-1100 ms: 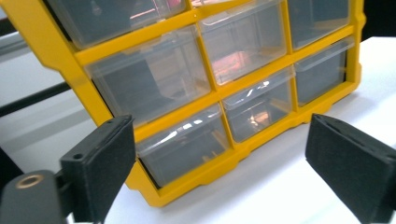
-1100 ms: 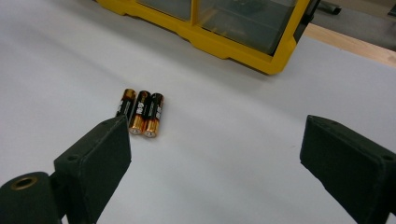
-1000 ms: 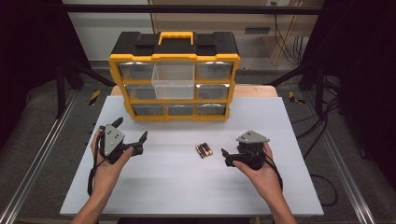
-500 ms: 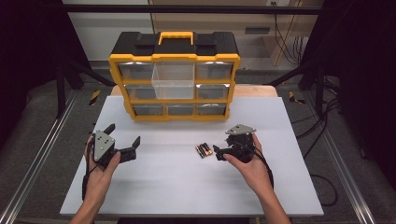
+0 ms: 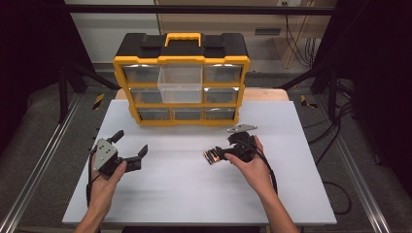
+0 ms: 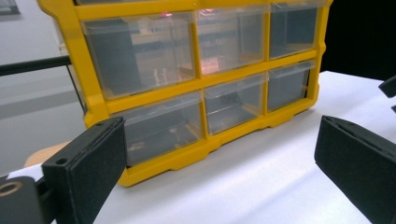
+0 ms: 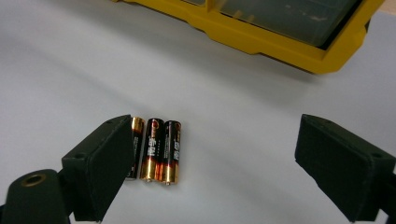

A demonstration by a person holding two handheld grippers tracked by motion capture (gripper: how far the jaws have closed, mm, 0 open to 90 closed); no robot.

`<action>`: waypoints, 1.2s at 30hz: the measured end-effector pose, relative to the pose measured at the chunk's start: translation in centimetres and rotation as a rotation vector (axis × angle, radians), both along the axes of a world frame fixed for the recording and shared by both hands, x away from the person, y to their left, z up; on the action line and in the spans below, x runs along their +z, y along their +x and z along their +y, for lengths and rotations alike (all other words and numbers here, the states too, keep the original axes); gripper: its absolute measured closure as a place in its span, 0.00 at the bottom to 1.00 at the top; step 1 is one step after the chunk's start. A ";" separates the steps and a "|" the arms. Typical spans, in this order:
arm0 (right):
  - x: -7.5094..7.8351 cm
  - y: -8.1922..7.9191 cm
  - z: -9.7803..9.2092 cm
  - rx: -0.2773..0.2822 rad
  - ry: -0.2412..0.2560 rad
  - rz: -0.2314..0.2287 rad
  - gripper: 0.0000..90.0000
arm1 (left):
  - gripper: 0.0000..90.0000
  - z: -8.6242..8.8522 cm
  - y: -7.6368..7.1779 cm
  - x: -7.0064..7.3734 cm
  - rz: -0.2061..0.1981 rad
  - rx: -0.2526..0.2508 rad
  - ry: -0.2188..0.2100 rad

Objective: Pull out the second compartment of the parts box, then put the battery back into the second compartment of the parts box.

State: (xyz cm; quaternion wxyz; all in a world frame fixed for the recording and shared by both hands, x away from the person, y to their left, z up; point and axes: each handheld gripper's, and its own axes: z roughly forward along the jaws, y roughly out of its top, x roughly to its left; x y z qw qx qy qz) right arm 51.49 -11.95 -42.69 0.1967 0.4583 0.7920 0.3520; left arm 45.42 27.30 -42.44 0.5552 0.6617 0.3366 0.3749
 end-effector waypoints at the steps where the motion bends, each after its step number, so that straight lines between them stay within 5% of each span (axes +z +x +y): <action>1: 0.0 0.1 0.2 0.000 0.001 0.004 0.14 | 0.02 0.1 0.0 0.0 -0.003 0.002 -0.003; 16: -1.2 -0.2 1.2 0.033 -0.040 0.012 0.18 | 0.04 1.2 -0.2 -0.2 -0.012 0.003 -0.038; 36: -1.1 -0.7 1.2 0.024 -0.014 0.023 0.31 | 0.04 1.2 -0.5 -0.3 -0.025 -0.005 -0.069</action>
